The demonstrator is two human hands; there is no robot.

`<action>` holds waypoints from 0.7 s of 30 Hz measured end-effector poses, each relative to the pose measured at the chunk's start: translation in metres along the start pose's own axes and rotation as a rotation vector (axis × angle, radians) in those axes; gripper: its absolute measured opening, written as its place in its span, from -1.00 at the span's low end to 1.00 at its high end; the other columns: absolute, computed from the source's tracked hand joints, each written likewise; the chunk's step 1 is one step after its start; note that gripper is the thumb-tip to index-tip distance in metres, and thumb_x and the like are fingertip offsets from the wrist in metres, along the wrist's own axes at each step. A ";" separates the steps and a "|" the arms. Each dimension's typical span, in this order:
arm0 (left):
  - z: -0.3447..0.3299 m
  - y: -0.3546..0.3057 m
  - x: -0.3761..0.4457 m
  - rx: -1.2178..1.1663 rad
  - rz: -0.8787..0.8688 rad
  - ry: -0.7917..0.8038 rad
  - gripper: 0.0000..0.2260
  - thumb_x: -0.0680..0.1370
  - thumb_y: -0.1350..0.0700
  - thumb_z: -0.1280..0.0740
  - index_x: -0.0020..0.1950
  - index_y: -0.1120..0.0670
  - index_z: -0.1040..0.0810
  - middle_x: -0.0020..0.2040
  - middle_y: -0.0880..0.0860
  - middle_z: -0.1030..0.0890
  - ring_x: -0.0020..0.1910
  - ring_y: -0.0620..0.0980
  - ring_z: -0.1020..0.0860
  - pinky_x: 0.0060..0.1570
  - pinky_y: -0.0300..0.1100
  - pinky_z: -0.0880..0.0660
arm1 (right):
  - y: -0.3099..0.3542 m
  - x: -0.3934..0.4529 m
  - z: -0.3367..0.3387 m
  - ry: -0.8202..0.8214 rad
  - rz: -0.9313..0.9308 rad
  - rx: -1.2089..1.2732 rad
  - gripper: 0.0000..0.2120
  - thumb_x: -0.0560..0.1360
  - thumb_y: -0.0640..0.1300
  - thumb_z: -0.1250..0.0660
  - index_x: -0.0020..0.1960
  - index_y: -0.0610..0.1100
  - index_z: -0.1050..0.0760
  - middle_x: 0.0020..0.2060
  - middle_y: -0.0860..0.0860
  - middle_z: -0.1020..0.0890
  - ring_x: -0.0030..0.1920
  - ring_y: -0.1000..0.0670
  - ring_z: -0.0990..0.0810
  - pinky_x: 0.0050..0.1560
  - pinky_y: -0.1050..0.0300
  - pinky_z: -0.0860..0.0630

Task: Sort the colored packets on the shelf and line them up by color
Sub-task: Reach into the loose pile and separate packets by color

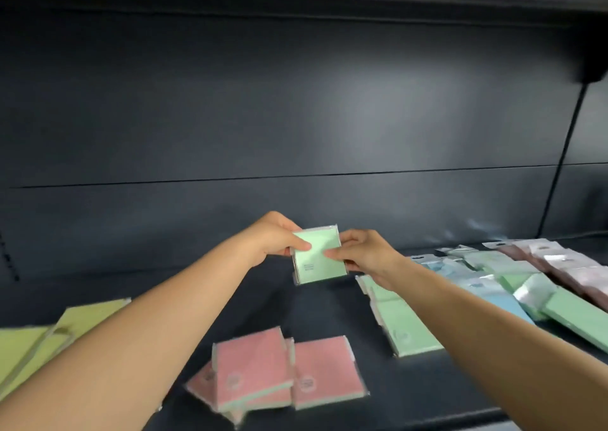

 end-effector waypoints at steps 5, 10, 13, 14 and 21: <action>-0.076 -0.030 -0.034 -0.061 0.021 0.009 -0.71 0.40 0.29 -0.47 0.11 0.25 -0.59 -0.05 0.10 -0.63 -0.11 -0.05 -0.60 -0.14 -0.31 -0.58 | -0.010 -0.061 0.072 -0.044 -0.017 -0.078 -0.86 0.35 -0.23 -0.52 -0.21 -0.22 -0.55 -0.42 -0.02 -0.49 -0.41 0.04 -0.41 -0.39 0.27 -0.36; -0.132 -0.030 -0.060 -0.003 0.064 -0.033 -0.67 0.38 0.25 -0.51 0.11 0.29 -0.59 -0.15 0.06 -0.62 -0.19 -0.07 -0.59 -0.08 -0.28 -0.57 | -0.032 -0.102 0.104 -0.020 -0.065 -0.151 -0.86 0.37 -0.30 -0.49 -0.23 -0.26 -0.52 -0.26 -0.10 -0.62 -0.33 0.02 -0.59 -0.35 0.28 -0.54; -0.146 -0.020 -0.068 0.128 0.112 -0.107 -0.62 0.35 0.20 -0.54 0.14 0.22 -0.58 -0.10 0.06 -0.61 -0.15 -0.04 -0.59 0.07 -0.24 -0.52 | -0.045 -0.112 0.107 -0.047 -0.091 -0.306 -0.73 0.35 -0.28 -0.50 -0.35 -0.20 -0.40 -0.40 -0.04 -0.52 -0.42 0.05 -0.53 -0.34 0.27 -0.56; -0.149 -0.016 -0.070 0.138 0.128 -0.117 -0.60 0.35 0.20 -0.54 0.15 0.21 -0.58 -0.10 0.06 -0.62 -0.17 -0.05 -0.59 0.05 -0.26 -0.52 | -0.050 -0.114 0.107 -0.047 -0.108 -0.343 -0.69 0.35 -0.26 -0.50 -0.38 -0.18 -0.37 -0.42 -0.04 -0.50 -0.41 0.02 -0.54 -0.27 0.21 -0.60; -0.158 -0.006 -0.083 0.206 0.172 -0.171 -0.81 0.36 0.16 -0.53 -0.11 0.12 -0.58 -0.07 0.06 -0.63 -0.12 0.00 -0.61 0.07 -0.14 -0.55 | -0.056 -0.112 0.103 -0.047 -0.136 -0.626 -0.64 0.32 -0.10 -0.50 -0.45 -0.14 -0.34 -0.64 0.07 -0.51 -0.49 0.07 -0.52 -0.41 0.26 -0.43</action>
Point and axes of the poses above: each hand's wrist, its own x-axis towards the middle knuckle, its own z-axis out of the back of the hand, y = z × x, the point moved 5 cm from there along x, towards the middle knuckle
